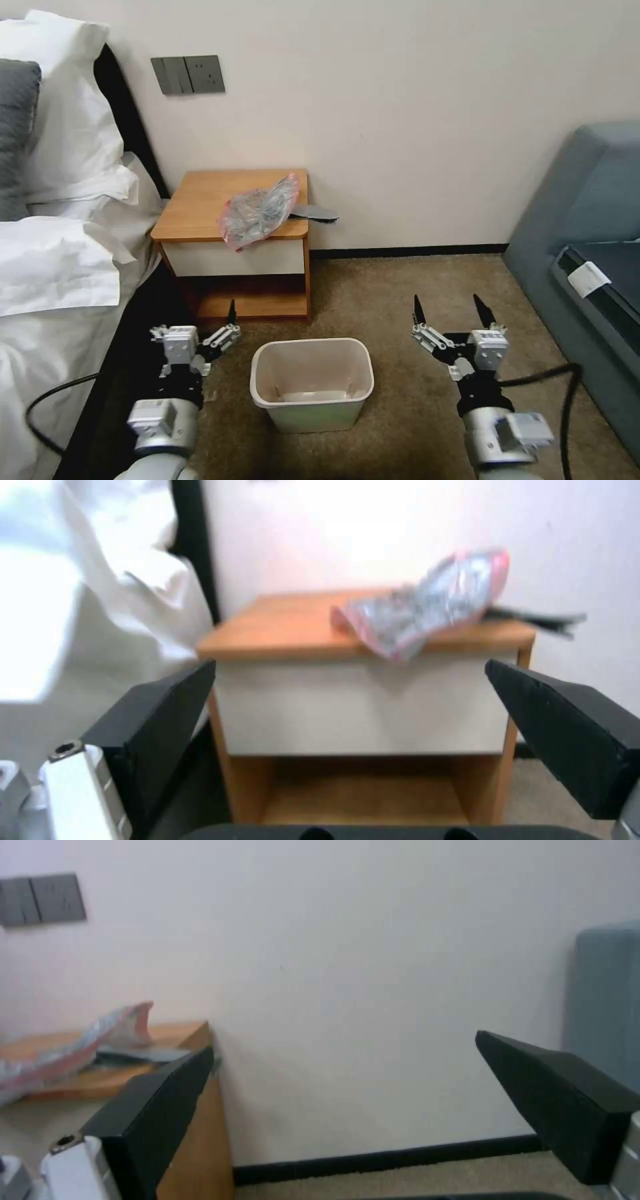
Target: Pick up the garbage bag from the table and place it over the trash can.
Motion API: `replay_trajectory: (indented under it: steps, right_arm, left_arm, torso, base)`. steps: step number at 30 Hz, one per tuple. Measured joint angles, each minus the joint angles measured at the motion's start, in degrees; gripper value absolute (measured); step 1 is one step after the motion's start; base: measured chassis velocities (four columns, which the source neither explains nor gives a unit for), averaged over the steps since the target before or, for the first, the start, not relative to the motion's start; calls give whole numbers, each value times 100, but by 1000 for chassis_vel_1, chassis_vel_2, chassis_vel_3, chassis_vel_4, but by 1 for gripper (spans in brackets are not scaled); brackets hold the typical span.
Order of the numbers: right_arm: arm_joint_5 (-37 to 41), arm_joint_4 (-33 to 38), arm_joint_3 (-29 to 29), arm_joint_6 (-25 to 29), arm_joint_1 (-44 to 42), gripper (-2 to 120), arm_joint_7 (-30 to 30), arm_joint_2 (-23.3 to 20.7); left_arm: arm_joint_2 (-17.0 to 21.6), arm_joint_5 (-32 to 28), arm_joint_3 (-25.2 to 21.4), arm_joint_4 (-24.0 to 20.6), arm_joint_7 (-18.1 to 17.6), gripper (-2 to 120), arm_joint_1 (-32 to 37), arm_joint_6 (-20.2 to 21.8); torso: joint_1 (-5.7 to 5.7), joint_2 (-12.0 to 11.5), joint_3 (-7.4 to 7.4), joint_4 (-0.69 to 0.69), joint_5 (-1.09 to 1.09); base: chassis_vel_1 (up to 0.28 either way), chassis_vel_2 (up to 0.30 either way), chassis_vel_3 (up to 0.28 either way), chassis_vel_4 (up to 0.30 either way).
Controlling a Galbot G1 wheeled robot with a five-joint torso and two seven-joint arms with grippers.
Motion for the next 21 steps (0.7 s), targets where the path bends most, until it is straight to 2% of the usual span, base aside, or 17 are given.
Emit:
replay_trajectory:
  steps: [2,12,21]
  right_arm:
    - [19,61,-22,4,-41,100,38,19]
    - [202,-28,-19,-41,40,100,50,-10]
    - [1443,-135,33,-580,385,100,48,-353]
  left_arm:
    - [-48,-43,-68,-217,-25,100,263,56]
    - [-52,-103,-105,-244,65,100,260,87]
    - [-34,-145,-122,-213,88,100,182,94]
  torso:
    - [-1,0,0,2,5]
    - [0,0,0,1,2]
    - [0,0,0,1,2]
  base:
    - [0,0,0,0]
    - [0,0,0,0]
    - [0,0,0,0]
